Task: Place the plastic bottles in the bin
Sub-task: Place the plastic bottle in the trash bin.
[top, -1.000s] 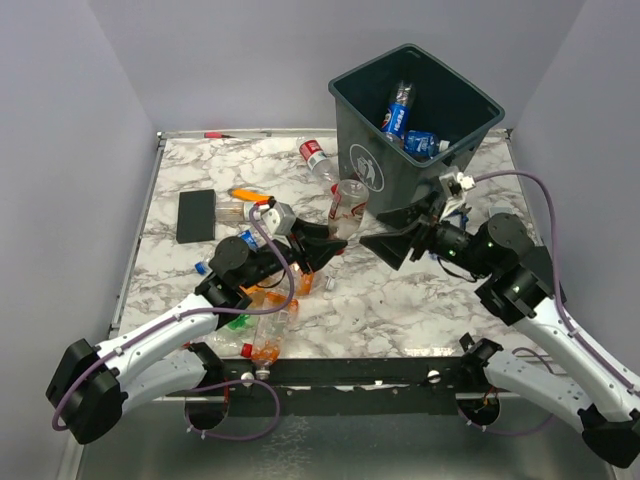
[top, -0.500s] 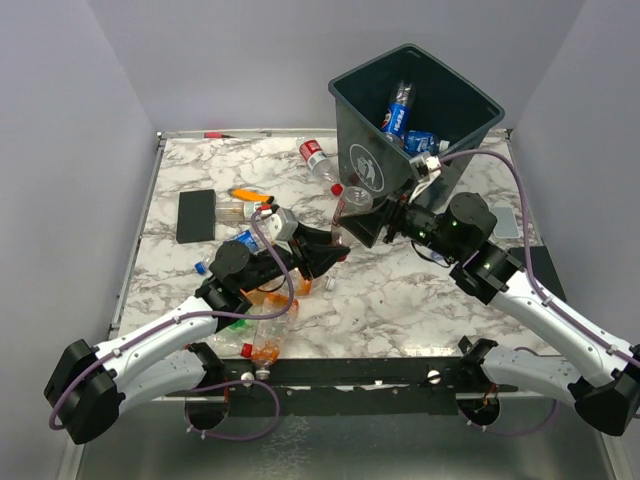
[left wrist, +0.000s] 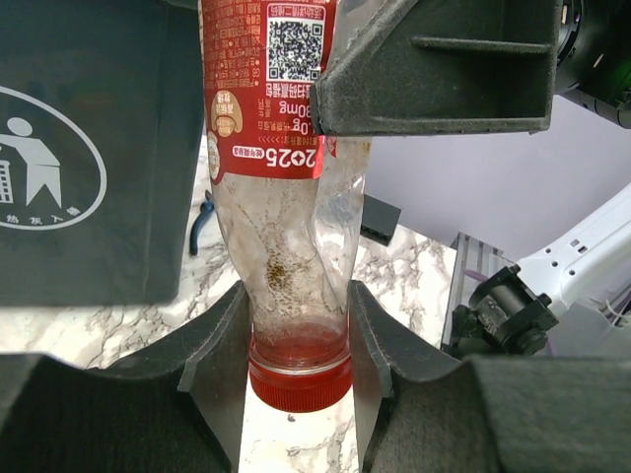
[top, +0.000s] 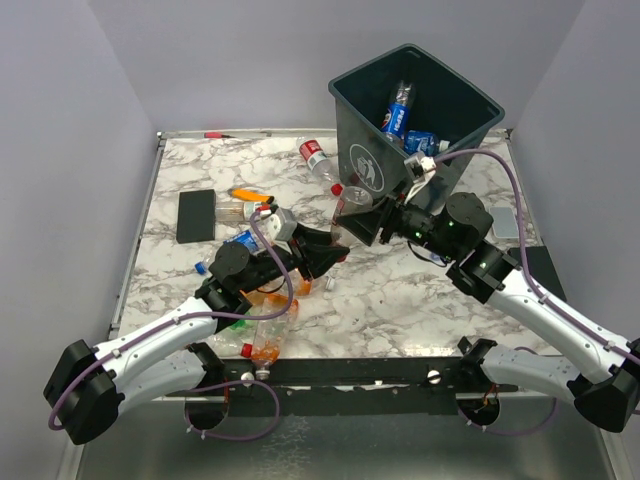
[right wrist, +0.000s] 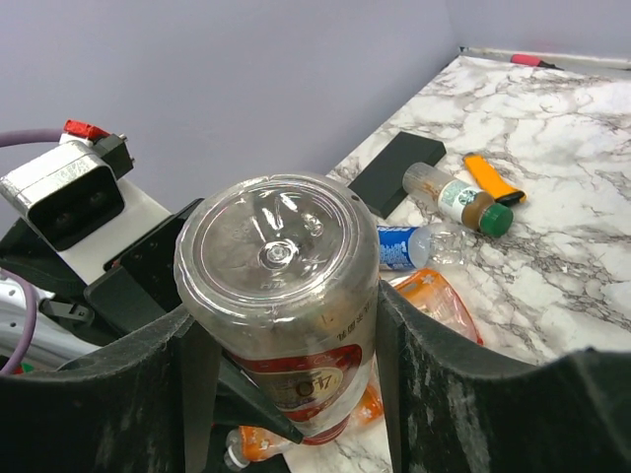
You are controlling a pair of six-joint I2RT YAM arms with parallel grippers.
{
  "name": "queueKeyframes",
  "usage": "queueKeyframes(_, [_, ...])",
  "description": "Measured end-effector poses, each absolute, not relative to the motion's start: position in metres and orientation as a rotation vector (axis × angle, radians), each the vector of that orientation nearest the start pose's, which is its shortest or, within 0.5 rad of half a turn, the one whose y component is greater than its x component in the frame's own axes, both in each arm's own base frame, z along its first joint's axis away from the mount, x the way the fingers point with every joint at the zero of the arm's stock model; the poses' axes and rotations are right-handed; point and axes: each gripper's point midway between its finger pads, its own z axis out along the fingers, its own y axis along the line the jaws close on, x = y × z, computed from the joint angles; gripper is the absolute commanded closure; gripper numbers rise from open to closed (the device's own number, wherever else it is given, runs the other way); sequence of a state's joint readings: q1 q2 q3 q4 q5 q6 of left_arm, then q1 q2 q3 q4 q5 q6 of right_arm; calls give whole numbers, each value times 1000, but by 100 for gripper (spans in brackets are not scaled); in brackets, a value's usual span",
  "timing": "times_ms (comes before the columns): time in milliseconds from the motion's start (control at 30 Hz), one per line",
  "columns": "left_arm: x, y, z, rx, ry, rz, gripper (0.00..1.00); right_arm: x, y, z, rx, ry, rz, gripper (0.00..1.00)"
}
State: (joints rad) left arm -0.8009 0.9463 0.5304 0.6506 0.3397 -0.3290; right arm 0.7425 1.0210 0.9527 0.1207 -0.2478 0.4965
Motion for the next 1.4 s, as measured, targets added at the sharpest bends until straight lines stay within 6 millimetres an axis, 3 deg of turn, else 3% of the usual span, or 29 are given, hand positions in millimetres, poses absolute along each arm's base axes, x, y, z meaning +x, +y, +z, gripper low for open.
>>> queueKeyframes(100, [194,-302,300,630,1304,-1163,6,231,297,358,-411,1586,1161,64])
queueKeyframes(133, [194,-302,301,628,1302,-1163,1,231,297,359,-410,1585,1162,65])
queueKeyframes(300, [194,-298,307,589,1296,-1165,1,228,289,368,-414,1564,1133,66])
queueKeyframes(400, [197,-288,315,526,1281,-1142,1,226,276,391,-418,1534,1070,65])
queueKeyframes(667, [216,-253,334,321,1241,-1013,1,211,213,521,-369,1294,841,65])
queueKeyframes(833, [233,-232,334,205,1249,-901,1,218,170,572,-252,1202,649,65])
queueKeyframes(967, [244,-216,330,135,1268,-810,1,244,149,587,-160,1194,462,66])
queueKeyframes(1100, [255,-203,321,82,1307,-719,1,280,150,585,-111,1216,309,65])
queueKeyframes(1267, [264,-189,308,23,1355,-622,1,335,161,570,-79,1266,189,65])
queueKeyframes(1400, [266,-183,306,-1,1363,-599,1,388,136,553,27,1313,146,65])
